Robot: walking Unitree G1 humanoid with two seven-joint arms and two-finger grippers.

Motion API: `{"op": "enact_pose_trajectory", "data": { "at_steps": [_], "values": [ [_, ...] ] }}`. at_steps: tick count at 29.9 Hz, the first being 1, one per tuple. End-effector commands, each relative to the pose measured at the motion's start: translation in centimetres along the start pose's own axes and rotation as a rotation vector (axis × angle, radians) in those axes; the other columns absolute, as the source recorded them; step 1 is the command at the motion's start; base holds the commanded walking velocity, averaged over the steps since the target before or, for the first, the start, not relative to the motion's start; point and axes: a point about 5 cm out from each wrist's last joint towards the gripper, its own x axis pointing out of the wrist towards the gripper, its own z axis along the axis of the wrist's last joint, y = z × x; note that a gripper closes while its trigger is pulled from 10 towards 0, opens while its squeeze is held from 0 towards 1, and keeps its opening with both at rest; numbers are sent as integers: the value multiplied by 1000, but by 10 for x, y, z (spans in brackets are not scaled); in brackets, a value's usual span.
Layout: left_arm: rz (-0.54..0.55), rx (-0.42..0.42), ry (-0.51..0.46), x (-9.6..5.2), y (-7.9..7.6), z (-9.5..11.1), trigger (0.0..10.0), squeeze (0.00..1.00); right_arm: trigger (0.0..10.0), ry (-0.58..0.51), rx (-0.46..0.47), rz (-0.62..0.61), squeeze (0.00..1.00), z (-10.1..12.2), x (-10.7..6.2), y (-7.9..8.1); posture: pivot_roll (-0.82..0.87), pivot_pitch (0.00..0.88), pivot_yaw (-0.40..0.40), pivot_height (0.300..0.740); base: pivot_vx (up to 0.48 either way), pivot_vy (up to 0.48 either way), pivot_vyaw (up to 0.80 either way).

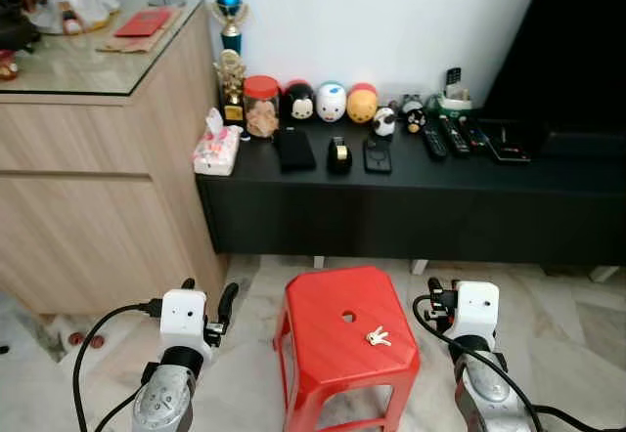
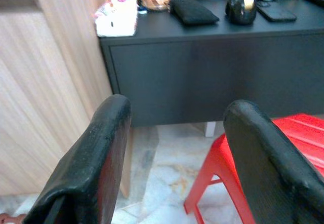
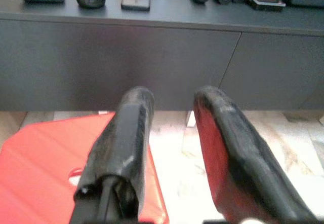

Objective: Hang keys on a hook

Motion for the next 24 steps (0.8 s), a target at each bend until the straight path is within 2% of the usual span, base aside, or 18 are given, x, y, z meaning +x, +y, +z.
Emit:
{"op": "enact_pose_trajectory", "data": {
  "at_steps": [1, 5, 24],
  "values": [
    [-10, -2, -4, 2, -2, 3, 10000, 0, 10000, 19, 1, 1, 0, -2, 1, -1, -74, 35, -60, 647, 0, 0, 0],
    [-13, -3, 0, 2, -2, 3, 10000, 0, 10000, -9, 14, 7, 0, 0, 0, 1, -76, 37, -60, 637, 0, 0, 0],
    [-28, -11, 8, 5, -9, 2, 10000, 0, 10000, 10, 7, 40, 0, -1, 1, 3, -76, 36, -65, 637, 0, 0, 0]
  ]
}}
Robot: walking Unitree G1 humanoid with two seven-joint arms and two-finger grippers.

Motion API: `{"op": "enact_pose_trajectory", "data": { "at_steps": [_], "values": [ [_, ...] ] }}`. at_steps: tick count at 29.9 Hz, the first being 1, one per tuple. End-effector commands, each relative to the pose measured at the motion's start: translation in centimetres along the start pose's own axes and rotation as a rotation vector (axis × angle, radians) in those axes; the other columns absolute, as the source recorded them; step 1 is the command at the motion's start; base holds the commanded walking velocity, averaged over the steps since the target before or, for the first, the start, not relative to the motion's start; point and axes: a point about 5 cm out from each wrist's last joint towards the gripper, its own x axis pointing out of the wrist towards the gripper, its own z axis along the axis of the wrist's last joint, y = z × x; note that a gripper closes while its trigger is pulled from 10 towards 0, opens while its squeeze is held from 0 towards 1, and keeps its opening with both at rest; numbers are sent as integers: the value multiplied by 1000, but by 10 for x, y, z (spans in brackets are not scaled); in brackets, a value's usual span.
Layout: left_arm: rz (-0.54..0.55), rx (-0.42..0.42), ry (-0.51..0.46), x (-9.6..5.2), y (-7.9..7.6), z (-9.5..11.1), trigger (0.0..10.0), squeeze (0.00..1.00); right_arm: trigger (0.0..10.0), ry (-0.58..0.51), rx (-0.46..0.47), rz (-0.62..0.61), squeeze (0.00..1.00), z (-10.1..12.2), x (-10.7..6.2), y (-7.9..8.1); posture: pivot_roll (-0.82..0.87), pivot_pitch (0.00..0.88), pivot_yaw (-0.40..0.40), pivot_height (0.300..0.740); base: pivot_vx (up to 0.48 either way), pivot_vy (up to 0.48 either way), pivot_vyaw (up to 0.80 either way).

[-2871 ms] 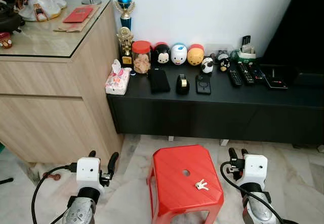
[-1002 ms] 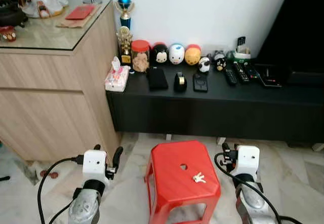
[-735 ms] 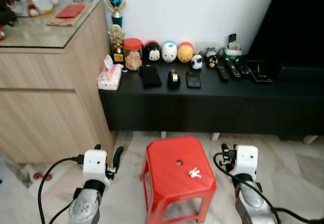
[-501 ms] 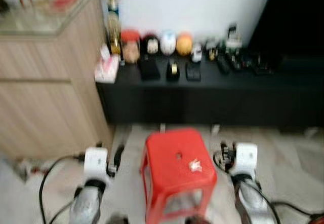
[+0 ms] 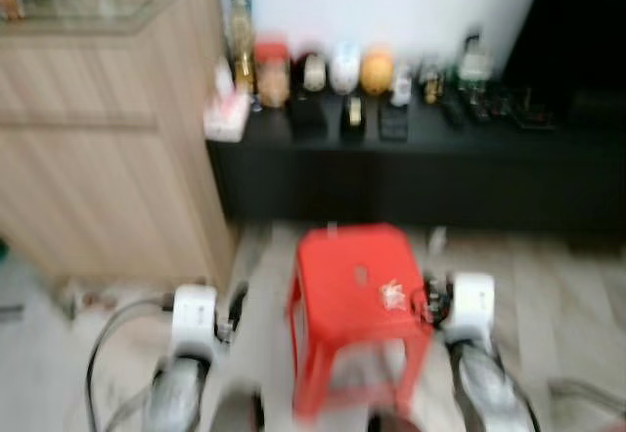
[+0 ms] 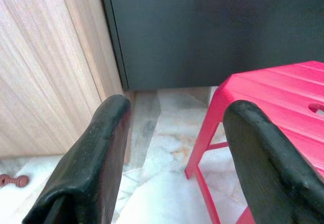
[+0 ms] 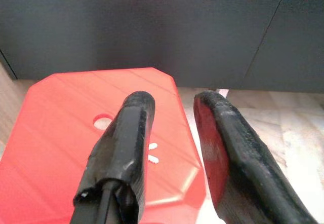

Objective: Hang keys on a hook

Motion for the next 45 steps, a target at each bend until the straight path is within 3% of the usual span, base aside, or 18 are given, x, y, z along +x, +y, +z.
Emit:
{"op": "enact_pose_trajectory", "data": {
  "at_steps": [1, 45],
  "values": [
    [-5, 0, -18, 3, -2, 5, 10000, 0, 10000, 4, -5, -14, 0, -1, -1, -5, -77, 36, -65, 637, 0, 0, 0],
    [-7, -8, -24, 2, -3, 6, 10000, 0, 10000, -5, 2, -4, 0, -1, 0, -2, -75, 45, -61, 599, 0, 0, 0]
  ]
}}
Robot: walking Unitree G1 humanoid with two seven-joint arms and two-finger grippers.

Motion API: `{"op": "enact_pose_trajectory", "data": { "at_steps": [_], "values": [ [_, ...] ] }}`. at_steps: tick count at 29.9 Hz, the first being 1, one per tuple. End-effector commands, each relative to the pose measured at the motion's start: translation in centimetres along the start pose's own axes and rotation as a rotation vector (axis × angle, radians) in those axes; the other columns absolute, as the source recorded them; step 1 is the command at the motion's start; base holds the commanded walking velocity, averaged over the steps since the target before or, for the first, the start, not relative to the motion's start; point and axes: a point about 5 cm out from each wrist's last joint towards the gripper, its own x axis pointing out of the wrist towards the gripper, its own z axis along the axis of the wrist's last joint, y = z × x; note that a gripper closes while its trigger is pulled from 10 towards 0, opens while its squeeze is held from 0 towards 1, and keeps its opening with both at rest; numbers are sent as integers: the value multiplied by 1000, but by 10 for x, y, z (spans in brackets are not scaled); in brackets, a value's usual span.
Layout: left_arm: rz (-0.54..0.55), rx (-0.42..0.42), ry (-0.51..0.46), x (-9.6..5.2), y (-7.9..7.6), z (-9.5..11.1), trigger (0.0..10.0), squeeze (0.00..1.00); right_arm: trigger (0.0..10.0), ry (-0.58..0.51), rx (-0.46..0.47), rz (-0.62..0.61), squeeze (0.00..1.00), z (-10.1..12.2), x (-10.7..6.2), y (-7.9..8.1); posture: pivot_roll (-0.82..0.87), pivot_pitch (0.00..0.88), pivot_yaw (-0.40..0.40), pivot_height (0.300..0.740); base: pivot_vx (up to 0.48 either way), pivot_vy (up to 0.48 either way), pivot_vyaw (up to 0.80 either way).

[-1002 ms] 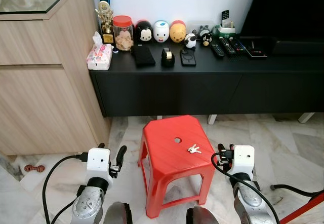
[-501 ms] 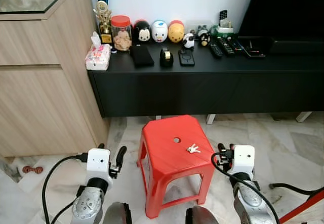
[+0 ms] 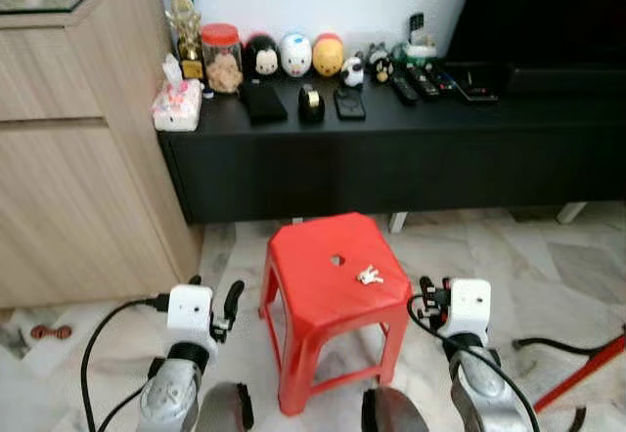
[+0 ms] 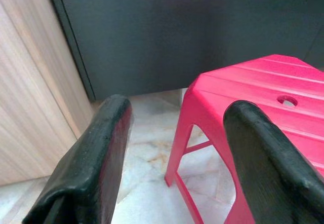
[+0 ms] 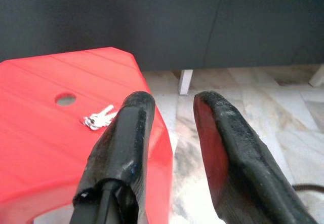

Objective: Hang keys on a hook

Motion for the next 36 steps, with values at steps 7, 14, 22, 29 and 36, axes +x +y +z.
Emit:
{"op": "enact_pose_trajectory", "data": {
  "at_steps": [7, 14, 22, 29, 36],
  "values": [
    [-25, -21, -9, 0, -5, 3, 10000, 0, 10000, -19, -15, 24, 0, 0, -2, 0, -78, 46, -59, 599, 0, 0, 0],
    [-31, -23, -9, 0, -6, 3, 10000, 0, 10000, -16, 9, 17, 0, 0, -2, 0, -76, 46, -60, 599, 0, 0, 639],
    [-40, -19, -11, 0, -7, 3, 10000, 0, 10000, -16, -16, 27, 0, -1, -3, 0, -76, 47, -60, 599, 30, 0, 0],
    [-44, -20, -14, 1, -8, 4, 10000, 0, 10000, -27, -6, 35, 0, 1, -3, 2, -76, 46, -62, 599, 258, 0, 613],
    [-48, -20, -11, 0, -9, 3, 10000, 0, 10000, -22, 7, 28, 0, 0, -3, 1, -77, 46, -63, 599, 331, 0, 58]
  ]
}}
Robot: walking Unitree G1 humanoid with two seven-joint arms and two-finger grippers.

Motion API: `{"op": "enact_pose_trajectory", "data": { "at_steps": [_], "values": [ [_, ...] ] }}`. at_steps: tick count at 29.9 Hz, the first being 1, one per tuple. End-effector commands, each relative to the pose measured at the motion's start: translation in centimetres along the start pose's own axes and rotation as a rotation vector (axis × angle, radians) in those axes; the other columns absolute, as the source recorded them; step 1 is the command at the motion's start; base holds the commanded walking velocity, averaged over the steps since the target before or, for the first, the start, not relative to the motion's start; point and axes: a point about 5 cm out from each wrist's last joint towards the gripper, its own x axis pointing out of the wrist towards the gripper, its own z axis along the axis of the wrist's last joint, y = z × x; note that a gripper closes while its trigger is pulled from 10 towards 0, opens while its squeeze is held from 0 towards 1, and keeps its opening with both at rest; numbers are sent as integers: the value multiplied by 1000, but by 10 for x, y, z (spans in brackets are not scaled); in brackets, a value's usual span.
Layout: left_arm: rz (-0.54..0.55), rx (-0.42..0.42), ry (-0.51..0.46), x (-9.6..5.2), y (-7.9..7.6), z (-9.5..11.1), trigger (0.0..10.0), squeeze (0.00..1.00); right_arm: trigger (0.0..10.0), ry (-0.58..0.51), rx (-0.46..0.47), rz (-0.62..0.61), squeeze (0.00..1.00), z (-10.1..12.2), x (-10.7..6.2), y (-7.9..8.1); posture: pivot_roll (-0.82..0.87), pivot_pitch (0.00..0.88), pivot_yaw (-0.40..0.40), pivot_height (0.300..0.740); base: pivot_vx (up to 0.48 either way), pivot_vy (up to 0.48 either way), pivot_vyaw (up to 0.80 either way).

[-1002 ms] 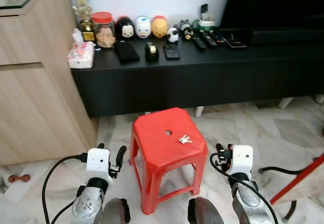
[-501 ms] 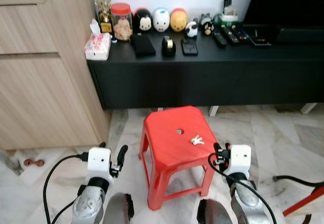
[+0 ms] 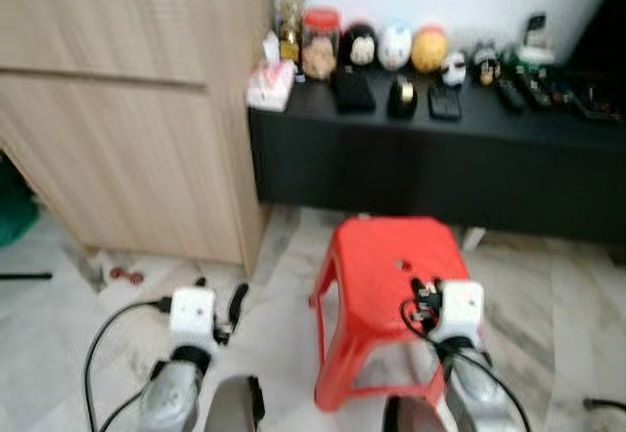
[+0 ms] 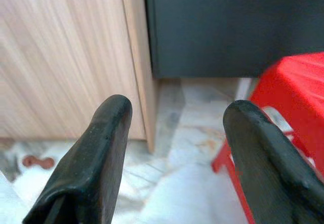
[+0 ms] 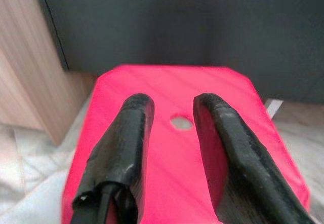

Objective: Hang keys on a hook

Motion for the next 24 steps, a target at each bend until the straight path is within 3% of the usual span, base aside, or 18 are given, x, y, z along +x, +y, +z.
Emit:
{"op": "enact_pose_trajectory", "data": {
  "at_steps": [1, 10, 19, 24],
  "values": [
    [-30, -24, -10, 3, -10, 3, 10000, 0, 10000, 11, -1, -41, 0, -3, -4, -14, -76, 47, -63, 599, 368, 0, 0],
    [-32, -25, -10, 2, -10, 3, 10000, 0, 10000, 49, 14, -97, 0, -8, -4, -20, -75, 48, -62, 599, 370, 0, 0],
    [-34, -20, -8, 2, -10, 3, 10000, 0, 10000, 61, 49, -144, 0, -10, -4, -25, -74, 49, -61, 599, 368, 0, -640],
    [-27, -10, -3, 2, -9, 2, 10000, 0, 10000, 97, 33, -113, 0, -14, -4, -22, -75, 51, -60, 599, 175, 0, 0]
  ]
}}
